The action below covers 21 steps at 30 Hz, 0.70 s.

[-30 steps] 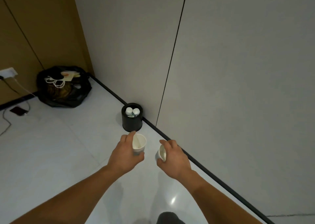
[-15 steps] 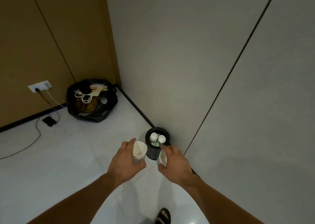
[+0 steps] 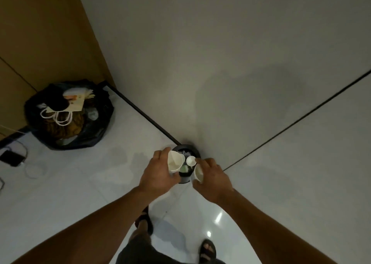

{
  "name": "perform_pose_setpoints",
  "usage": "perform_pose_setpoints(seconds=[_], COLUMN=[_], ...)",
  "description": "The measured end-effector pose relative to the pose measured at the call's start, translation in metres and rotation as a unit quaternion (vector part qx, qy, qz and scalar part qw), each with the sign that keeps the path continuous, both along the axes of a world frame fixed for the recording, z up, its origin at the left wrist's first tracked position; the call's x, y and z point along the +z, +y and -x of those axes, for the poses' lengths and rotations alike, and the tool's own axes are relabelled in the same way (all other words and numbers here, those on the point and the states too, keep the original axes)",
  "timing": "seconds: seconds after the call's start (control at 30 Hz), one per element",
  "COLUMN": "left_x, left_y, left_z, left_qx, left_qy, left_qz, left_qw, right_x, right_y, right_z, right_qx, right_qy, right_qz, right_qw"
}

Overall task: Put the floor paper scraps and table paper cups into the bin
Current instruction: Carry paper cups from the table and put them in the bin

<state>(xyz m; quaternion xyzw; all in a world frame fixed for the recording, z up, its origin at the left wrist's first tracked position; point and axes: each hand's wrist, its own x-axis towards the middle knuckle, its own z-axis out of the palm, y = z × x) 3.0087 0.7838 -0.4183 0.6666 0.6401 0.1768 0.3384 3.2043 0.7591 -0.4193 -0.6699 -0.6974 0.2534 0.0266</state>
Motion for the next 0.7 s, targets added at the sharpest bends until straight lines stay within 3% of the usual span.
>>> perform_pose_setpoints(seconds=[0.3, 0.7], left_x=[-0.122, -0.417], left_y=[0.137, 0.204], left_z=[0.025, -0.057], left_qx=[-0.14, -0.236], left_qy=[0.055, 0.057], left_qz=[0.03, 0.029], left_qw=[0.988, 0.97], right_x=[-0.113, -0.412], right_y=[0.08, 0.163], right_z=[0.04, -0.013], right_qx=[-0.147, -0.197], right_qy=[0.055, 0.024], right_qz=[0.011, -0.025], right_qw=[0.988, 0.98])
